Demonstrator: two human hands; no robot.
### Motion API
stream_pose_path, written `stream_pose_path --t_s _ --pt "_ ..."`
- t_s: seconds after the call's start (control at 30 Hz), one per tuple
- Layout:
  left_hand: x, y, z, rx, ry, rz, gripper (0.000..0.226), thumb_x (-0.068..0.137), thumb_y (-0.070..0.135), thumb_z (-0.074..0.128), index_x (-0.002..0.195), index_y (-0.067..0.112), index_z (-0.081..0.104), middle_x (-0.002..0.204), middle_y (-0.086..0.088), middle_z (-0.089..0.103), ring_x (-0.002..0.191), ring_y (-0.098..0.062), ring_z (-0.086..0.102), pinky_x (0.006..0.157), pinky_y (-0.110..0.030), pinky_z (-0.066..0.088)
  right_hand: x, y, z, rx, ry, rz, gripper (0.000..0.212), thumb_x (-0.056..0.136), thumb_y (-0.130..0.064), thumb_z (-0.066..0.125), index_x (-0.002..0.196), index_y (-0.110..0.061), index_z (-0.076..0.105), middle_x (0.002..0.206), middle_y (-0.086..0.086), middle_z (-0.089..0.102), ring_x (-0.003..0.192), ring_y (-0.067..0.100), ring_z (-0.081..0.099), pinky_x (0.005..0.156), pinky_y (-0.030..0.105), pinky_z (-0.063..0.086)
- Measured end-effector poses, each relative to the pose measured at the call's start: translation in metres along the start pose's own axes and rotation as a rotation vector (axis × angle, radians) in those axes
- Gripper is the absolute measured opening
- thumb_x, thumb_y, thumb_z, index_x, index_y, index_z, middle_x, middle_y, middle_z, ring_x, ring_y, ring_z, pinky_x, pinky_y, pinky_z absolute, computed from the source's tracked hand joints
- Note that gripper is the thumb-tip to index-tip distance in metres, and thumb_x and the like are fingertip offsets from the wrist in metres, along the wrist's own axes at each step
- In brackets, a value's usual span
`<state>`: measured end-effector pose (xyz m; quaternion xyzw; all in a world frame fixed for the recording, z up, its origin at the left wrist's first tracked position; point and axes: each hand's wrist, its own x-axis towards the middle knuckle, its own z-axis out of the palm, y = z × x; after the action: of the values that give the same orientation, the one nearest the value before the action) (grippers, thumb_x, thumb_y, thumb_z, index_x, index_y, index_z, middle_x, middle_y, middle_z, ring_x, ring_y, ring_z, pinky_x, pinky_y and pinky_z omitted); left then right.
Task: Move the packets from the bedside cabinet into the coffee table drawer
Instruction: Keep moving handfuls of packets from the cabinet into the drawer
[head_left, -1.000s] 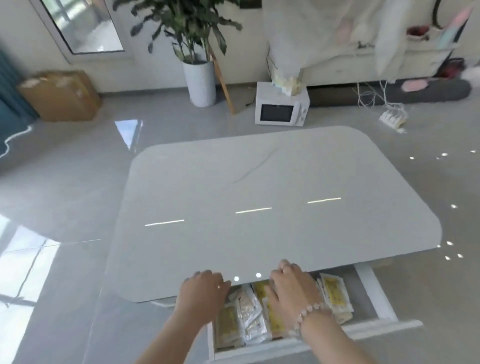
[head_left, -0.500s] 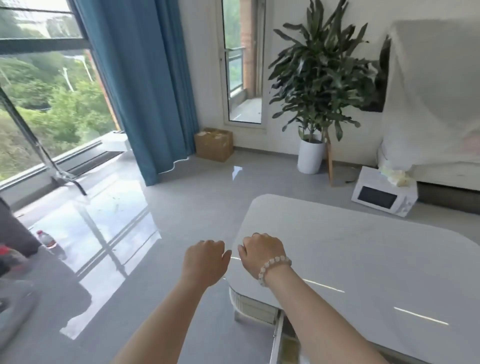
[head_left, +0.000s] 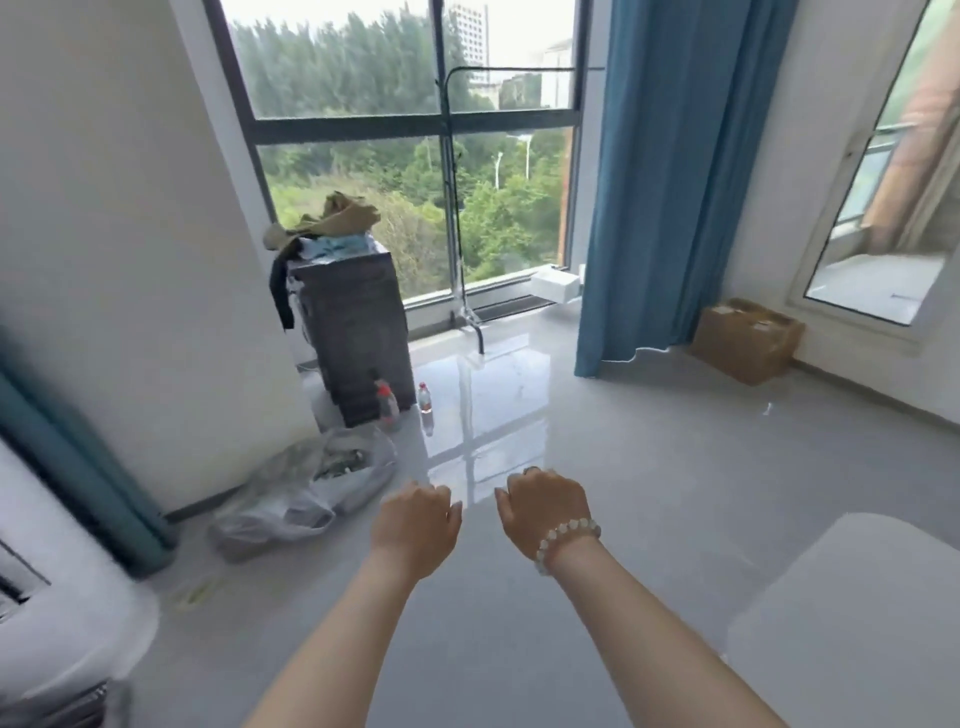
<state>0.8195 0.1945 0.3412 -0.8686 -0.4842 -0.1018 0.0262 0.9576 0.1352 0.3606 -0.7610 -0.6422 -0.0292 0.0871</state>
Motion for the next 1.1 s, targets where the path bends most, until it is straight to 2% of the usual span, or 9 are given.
stream_pose_path --t_s 0.07,0.13,0.2,0.3,0.37,0.47,0.7,0.93,1.1 --pt "-0.008 -0.045 -0.004 0.008 0.022 -0.067 0.024 0.085 0.033 0.062 0.069 0.015 0.066 0.072 -0.002 0.068 0.076 -0.019 0.064 0.059 -0.029 0.050 0.022 -0.037 0.008 -0.001 0.000 -0.079 0.040 0.100 -0.033 0.032 0.111 -0.010 0.063 0.110 0.007 0.064 0.102 0.024 0.062 0.082 0.032 0.047" --pt "-0.015 -0.088 -0.002 0.091 0.059 -0.110 0.033 0.059 0.029 0.084 0.045 0.019 0.056 0.046 0.004 0.056 0.047 -0.015 0.058 0.037 -0.021 0.040 0.042 -0.073 0.016 0.004 -0.004 -0.158 0.041 0.100 -0.034 0.032 0.110 -0.010 0.064 0.110 0.007 0.065 0.102 0.024 0.062 0.083 0.032 0.047" --pt "-0.024 -0.126 -0.005 0.083 0.055 -0.204 0.038 0.047 0.030 0.089 0.041 0.019 0.053 0.041 0.005 0.051 0.040 -0.013 0.054 0.033 -0.017 0.036 0.061 -0.111 0.022 0.017 -0.013 -0.243 0.042 0.100 -0.035 0.031 0.111 -0.011 0.063 0.111 0.007 0.065 0.103 0.024 0.062 0.084 0.032 0.047" --pt "-0.040 -0.176 -0.017 0.151 0.073 -0.319 0.033 0.051 0.033 0.087 0.046 0.018 0.058 0.045 0.003 0.056 0.046 -0.014 0.058 0.035 -0.018 0.038 0.086 -0.169 0.028 0.039 -0.016 -0.369 0.043 0.101 -0.036 0.030 0.113 -0.011 0.062 0.114 0.007 0.064 0.105 0.025 0.061 0.085 0.032 0.047" --pt "-0.054 -0.204 -0.026 0.108 0.057 -0.423 0.022 0.076 0.032 0.072 0.066 0.013 0.067 0.065 -0.002 0.066 0.069 -0.021 0.065 0.050 -0.025 0.046 0.097 -0.208 0.031 0.061 -0.026 -0.452 0.043 0.101 -0.037 0.030 0.112 -0.011 0.063 0.114 0.007 0.064 0.106 0.025 0.060 0.085 0.033 0.047" --pt "-0.074 -0.240 -0.034 0.174 0.091 -0.573 0.034 0.098 0.035 0.037 0.100 0.013 0.063 0.101 -0.003 0.064 0.103 -0.022 0.058 0.075 -0.030 0.046 0.103 -0.262 0.036 0.080 -0.044 -0.583 0.043 0.101 -0.036 0.029 0.110 -0.011 0.063 0.113 0.008 0.064 0.106 0.025 0.059 0.083 0.034 0.046" --pt "-0.127 -0.298 -0.040 0.210 0.059 -0.821 0.039 0.100 0.033 0.030 0.100 0.012 0.062 0.102 -0.004 0.064 0.099 -0.021 0.057 0.074 -0.030 0.046 0.112 -0.354 0.049 0.076 -0.116 -0.862 0.041 0.101 -0.030 0.028 0.112 -0.009 0.062 0.115 0.009 0.062 0.109 0.027 0.057 0.077 0.033 0.044" --pt "-0.168 -0.334 -0.052 0.278 0.012 -1.051 0.039 0.101 0.034 0.027 0.101 0.014 0.061 0.103 -0.002 0.064 0.098 -0.020 0.057 0.073 -0.030 0.045 0.114 -0.429 0.060 0.151 -0.166 -1.093 0.043 0.101 -0.033 0.027 0.109 -0.008 0.063 0.108 0.009 0.063 0.100 0.026 0.061 0.074 0.032 0.046" --pt "-0.187 -0.355 -0.070 0.297 0.033 -1.240 0.037 0.100 0.033 0.029 0.096 0.013 0.060 0.101 -0.002 0.064 0.098 -0.021 0.057 0.067 -0.029 0.037 0.117 -0.478 0.059 0.217 -0.187 -1.236 0.042 0.102 -0.031 0.028 0.110 -0.008 0.063 0.109 0.008 0.063 0.101 0.026 0.060 0.079 0.034 0.049"
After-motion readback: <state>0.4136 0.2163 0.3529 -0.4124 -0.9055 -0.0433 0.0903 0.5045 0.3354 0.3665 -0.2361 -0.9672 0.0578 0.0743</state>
